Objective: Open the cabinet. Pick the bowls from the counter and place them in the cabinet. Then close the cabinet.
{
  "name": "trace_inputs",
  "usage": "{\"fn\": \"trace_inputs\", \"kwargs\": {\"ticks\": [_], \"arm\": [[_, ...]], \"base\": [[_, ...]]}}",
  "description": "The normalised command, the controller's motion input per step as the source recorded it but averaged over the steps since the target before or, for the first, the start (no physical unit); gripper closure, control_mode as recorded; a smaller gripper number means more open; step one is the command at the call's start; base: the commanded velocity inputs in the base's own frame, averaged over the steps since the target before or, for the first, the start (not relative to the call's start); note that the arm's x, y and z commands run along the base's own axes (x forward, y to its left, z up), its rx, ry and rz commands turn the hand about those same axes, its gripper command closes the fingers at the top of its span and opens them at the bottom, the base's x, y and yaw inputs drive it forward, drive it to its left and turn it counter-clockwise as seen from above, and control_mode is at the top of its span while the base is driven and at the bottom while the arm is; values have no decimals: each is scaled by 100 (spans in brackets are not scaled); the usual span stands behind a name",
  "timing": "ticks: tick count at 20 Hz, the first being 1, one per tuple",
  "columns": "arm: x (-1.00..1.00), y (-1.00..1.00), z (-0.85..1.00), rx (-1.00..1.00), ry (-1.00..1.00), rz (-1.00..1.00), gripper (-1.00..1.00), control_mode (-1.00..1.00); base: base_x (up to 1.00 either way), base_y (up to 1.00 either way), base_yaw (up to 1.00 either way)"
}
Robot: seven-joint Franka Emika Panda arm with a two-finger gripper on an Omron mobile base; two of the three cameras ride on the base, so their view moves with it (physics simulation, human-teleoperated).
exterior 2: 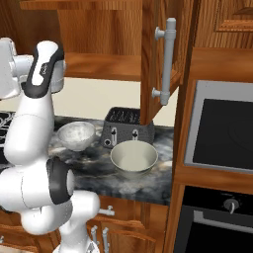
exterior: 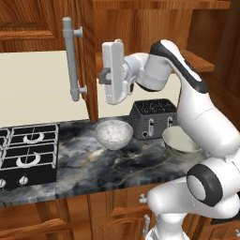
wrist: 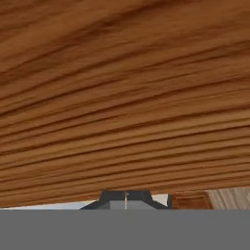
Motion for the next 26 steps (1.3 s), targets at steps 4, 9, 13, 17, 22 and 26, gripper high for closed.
{"fn": "trace_inputs", "kwargs": {"ticks": [4,9,13,17,22,26], "arm": [[0,-91,29,-6,1,-7,100,-100],[0,-64,17,-25,-17,-20,100,-100],[-23,-34,-2,-37,-34,-27,100,-100],[-30,-21,-26,-44,-27,-35,100,-100],[-7,-72,-52,-27,6,-61,100,-100],[-5,-72,-77,-24,1,-64,100,-100]], "base": [[0,0,0],[0,0,0],[0,0,0],[0,0,0],[0,0,0],[0,0,0]]}}
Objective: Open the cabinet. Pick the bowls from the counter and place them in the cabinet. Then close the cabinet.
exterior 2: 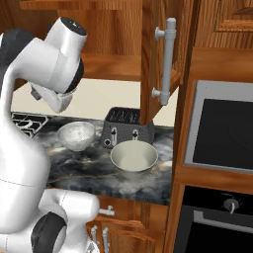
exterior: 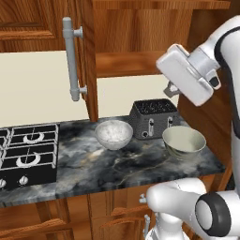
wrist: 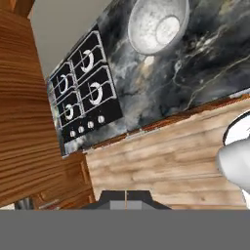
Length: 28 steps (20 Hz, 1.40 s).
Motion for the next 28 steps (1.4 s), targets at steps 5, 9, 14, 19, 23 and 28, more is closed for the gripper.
{"fn": "trace_inputs", "kwargs": {"ticks": [5,9,14,19,23,28], "arm": [[-2,-31,-87,-21,3,-70,100,-100],[-1,0,-71,-29,0,-74,100,-100],[0,-2,-29,-25,6,-72,100,-100],[5,-38,-5,-6,10,-43,100,-100],[8,-42,0,4,0,-3,100,-100],[15,-64,0,6,0,0,100,-100]], "base": [[0,0,0],[0,0,0],[0,0,0],[0,0,0],[0,0,0],[0,0,0]]}}
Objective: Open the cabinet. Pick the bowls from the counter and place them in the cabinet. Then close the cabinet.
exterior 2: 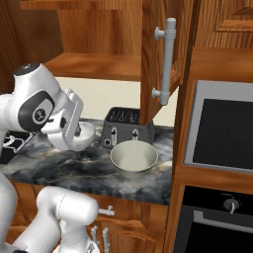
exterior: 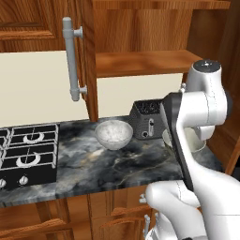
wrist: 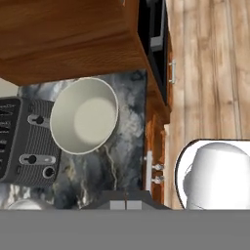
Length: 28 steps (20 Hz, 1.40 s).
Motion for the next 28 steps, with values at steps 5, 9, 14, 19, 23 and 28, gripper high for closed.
{"fn": "trace_inputs", "kwargs": {"ticks": [5,9,14,19,23,28], "arm": [[16,-24,-12,2,0,0,100,-100],[20,-3,-30,2,0,0,100,-100],[16,0,-38,4,0,-1,-100,-100],[18,0,-31,5,-1,-5,-100,-100],[11,0,-20,0,-8,-26,-100,-100],[17,0,-9,0,-8,-36,-100,-100]], "base": [[0,0,0],[0,0,0],[0,0,0],[0,0,0],[0,0,0],[0,0,0]]}}
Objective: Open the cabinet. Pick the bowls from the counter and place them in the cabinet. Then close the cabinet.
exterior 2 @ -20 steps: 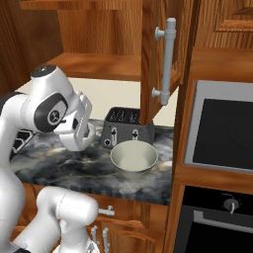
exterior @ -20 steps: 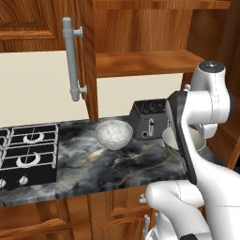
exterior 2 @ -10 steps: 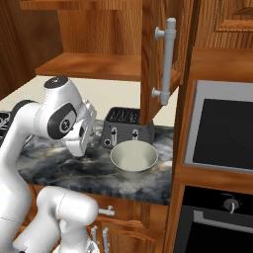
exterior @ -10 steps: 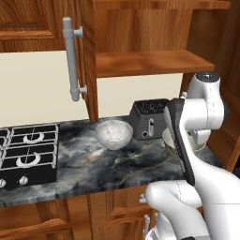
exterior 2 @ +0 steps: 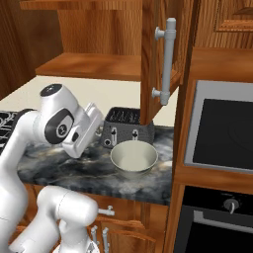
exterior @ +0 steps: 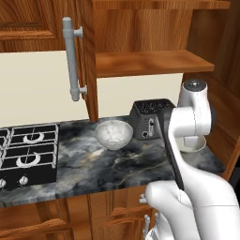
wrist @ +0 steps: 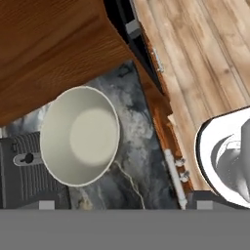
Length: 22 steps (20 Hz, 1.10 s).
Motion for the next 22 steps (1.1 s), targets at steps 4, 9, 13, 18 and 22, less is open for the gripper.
{"fn": "trace_inputs", "kwargs": {"ticks": [4,9,13,18,22], "arm": [[7,0,-8,1,-2,-31,-100,-100],[0,0,-15,7,-8,-9,-100,-100],[5,0,-14,0,-2,0,-100,-100],[6,0,-18,0,-2,-3,-100,-100],[16,0,-28,0,0,-10,-100,-100]], "base": [[0,0,0],[0,0,0],[0,0,0],[0,0,0],[0,0,0]]}}
